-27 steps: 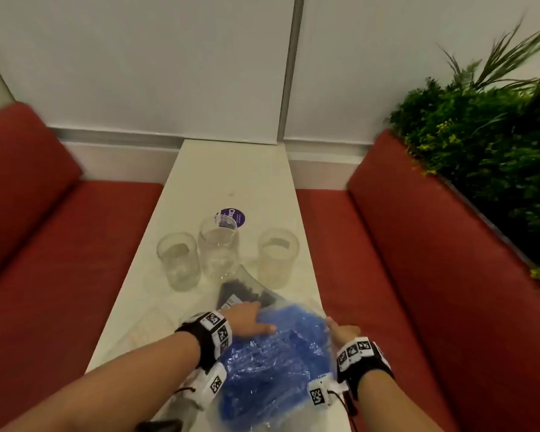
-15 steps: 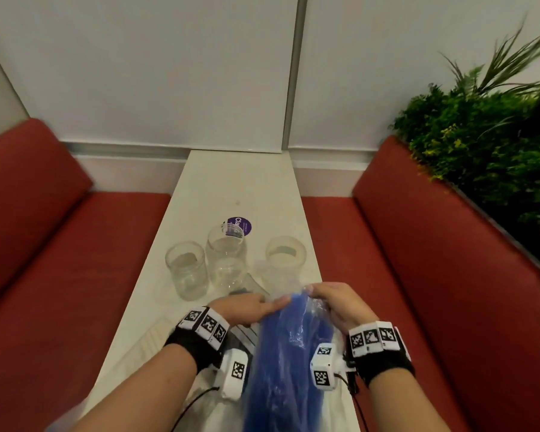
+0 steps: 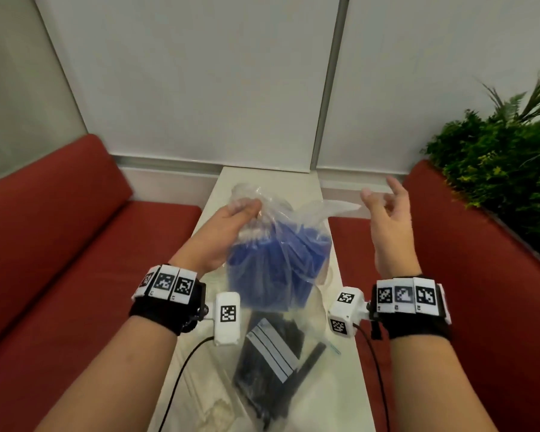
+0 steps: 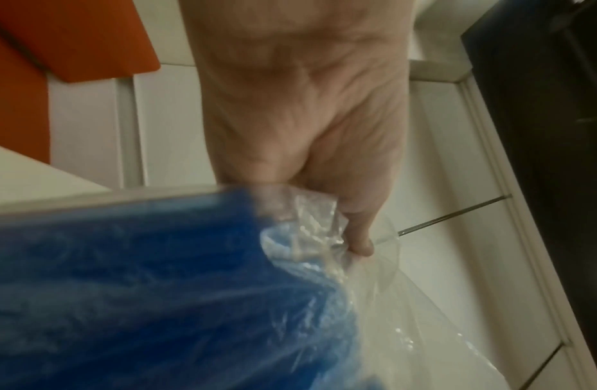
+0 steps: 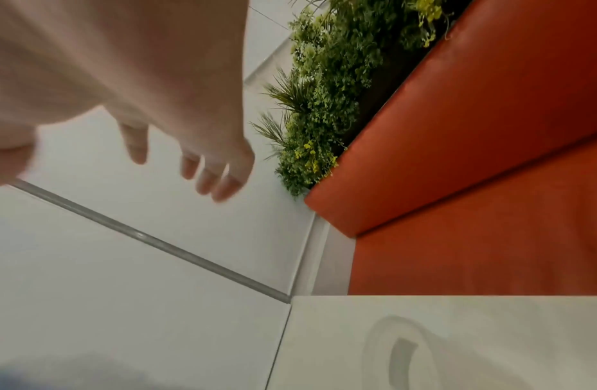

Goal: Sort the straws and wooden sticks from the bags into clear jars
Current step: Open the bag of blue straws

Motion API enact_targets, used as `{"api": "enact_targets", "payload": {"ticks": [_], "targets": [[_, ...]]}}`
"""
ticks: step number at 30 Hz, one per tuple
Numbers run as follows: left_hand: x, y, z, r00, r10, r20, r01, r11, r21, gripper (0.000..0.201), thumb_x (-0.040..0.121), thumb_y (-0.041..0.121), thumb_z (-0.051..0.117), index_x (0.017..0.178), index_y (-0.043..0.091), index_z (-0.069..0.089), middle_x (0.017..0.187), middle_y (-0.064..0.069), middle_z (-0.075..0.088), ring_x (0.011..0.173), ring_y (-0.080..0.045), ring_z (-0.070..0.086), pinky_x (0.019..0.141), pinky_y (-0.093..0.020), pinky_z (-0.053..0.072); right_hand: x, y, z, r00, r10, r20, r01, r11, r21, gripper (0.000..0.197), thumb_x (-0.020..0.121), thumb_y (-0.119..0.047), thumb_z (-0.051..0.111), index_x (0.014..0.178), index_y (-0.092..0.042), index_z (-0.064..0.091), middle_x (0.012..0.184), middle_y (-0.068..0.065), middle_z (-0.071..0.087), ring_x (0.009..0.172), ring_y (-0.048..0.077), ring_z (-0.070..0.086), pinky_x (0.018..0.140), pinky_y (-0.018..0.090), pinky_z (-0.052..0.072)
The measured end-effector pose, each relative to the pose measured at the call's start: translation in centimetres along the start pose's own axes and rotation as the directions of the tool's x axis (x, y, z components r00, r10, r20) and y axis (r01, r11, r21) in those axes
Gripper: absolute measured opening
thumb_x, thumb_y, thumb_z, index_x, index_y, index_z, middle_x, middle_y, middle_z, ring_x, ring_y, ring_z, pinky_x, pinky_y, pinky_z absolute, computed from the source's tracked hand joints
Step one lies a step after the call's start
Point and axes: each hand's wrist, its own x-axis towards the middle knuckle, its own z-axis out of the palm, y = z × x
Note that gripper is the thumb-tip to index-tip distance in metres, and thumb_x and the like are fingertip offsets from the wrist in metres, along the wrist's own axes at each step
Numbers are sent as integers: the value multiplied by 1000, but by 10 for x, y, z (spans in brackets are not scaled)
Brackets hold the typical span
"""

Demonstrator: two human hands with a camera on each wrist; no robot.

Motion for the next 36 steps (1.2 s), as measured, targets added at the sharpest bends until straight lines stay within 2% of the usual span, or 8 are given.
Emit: {"api": "enact_targets", "payload": {"ticks": [3, 8, 12, 15, 18, 21, 30, 36], "targets": [[4, 20, -7, 999, 16, -38, -19, 998, -68, 37, 93, 40, 62, 116, 12, 66, 122, -13, 66, 116, -30, 63, 98, -49, 51, -4, 0, 19, 918, 159, 363, -169, 986, -3, 105, 68, -81, 64, 156, -37, 27, 144, -13, 55, 127, 10, 56, 96, 30, 51], [5, 35, -12, 991, 15, -134, -37, 987, -159, 35, 97, 35, 58, 116, 7, 66, 119, -18, 67, 110, -35, 65, 98, -51, 51, -17, -3, 42, 789, -72, 610, -38, 985, 166, 69, 85, -74, 55, 144, -39, 48, 154, 4, 46, 138, 27, 50, 111, 52, 41], [-3, 32, -10, 987, -6, -163, -26, 980, -197, 33, 95, 38, 60, 108, 8, 70, 107, -15, 73, 99, -32, 71, 84, -45, 58, -24, -19, 56, 892, -76, 446, 15, 990, 138, 41, 91, -55, 67, 118, -24, 71, 119, 4, 72, 116, 29, 65, 105, 61, 47], [-10, 27, -9, 993, 19, -115, -35, 990, -140, 30, 92, 38, 64, 103, 11, 72, 107, -11, 74, 99, -29, 71, 83, -42, 58, -23, -24, 60, 951, -114, 288, 60, 980, 189, 19, 98, -35, 63, 98, -22, 77, 93, -2, 73, 88, 17, 67, 85, 41, 58], [-12, 25, -14, 987, 45, -155, -75, 978, -194, 19, 93, 20, 65, 108, 9, 67, 102, -13, 74, 92, -30, 73, 71, -37, 59, -22, -27, 57, 970, -109, 217, 49, 963, 266, 22, 101, -14, 58, 92, -22, 76, 88, 0, 72, 86, 15, 66, 78, 31, 55], [-11, 27, -24, 957, 109, -268, -154, 976, -154, 41, 79, 13, 70, 118, 11, 57, 98, -13, 75, 84, -30, 73, 66, -35, 58, -21, -29, 49, 979, -68, 192, -11, 922, 387, 24, 102, -2, 52, 100, -16, 72, 92, 4, 72, 88, 19, 68, 83, 33, 58], [-11, 34, -28, 977, 182, -115, -195, 975, -108, 56, 82, 68, 62, 111, 20, 70, 69, 7, 39, 56, -9, 32, 54, -17, 39, -20, -45, 33, 957, -60, 283, -169, 678, 715, 39, 95, 12, 46, 80, -22, 59, 85, 6, 64, 72, 16, 62, 67, 29, 55], [-14, 40, -23, 903, 351, -247, -400, 898, -186, 12, 81, 17, 73, 92, 20, 72, 97, 1, 66, 77, -11, 62, 66, -25, 51, -13, -30, 10, 975, 206, -82, -133, 838, 529, 47, 81, 20, 30, 71, -19, 54, 76, 5, 61, 68, 19, 58, 61, 27, 50]]}}
